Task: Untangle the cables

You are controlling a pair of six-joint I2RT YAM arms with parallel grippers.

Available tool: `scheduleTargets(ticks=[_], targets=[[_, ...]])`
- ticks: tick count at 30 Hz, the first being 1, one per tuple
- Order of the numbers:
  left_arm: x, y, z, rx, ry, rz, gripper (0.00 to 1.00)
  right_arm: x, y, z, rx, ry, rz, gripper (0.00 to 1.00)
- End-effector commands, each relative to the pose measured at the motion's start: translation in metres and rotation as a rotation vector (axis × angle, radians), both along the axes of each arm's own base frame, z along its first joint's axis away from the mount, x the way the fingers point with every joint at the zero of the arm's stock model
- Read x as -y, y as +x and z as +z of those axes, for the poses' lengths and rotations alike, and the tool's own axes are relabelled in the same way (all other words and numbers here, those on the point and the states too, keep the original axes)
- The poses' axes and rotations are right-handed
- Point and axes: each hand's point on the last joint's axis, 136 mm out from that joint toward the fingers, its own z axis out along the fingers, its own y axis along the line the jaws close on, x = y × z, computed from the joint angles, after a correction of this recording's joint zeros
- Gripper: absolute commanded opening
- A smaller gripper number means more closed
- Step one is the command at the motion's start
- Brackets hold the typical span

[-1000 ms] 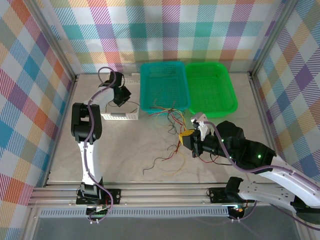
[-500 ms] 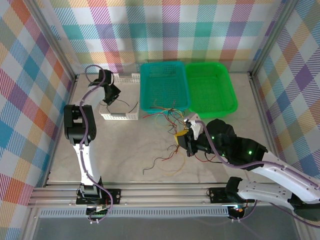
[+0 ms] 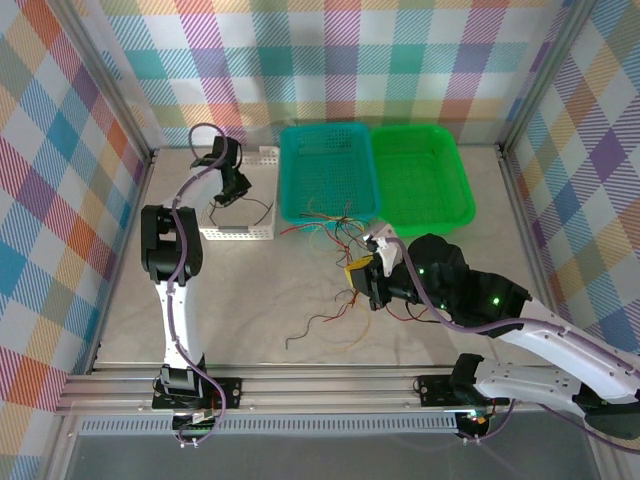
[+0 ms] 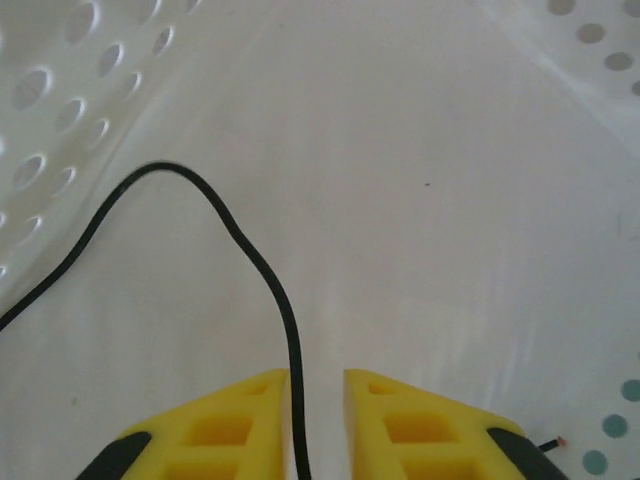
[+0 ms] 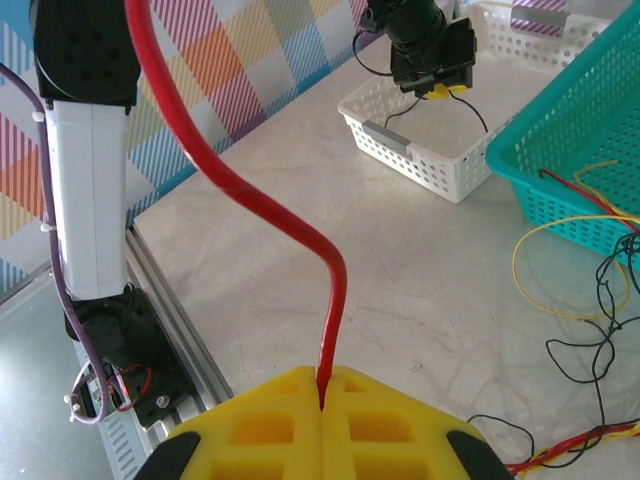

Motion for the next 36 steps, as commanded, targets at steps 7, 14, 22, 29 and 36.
scheduleTargets(ticks=[7,14,22,29,36], targets=[[0.000,0.008,0.064,0.084,0.036,-0.031,0.41,0.000,-0.007,0.028,0.032,0.076,0.027,0.00],[0.001,-0.002,0.116,0.167,0.022,-0.028,0.68,0.013,0.005,0.032,0.070,0.055,-0.059,0.00],[0.018,-0.058,0.197,0.365,-0.088,-0.057,0.90,0.035,0.072,0.050,0.065,0.053,-0.191,0.00],[0.032,-0.135,0.244,0.502,-0.080,-0.092,0.97,0.064,0.170,0.064,-0.021,0.131,-0.344,0.00],[0.037,-0.207,0.235,0.533,0.014,-0.163,1.00,0.103,0.281,0.034,-0.154,0.194,-0.529,0.00]])
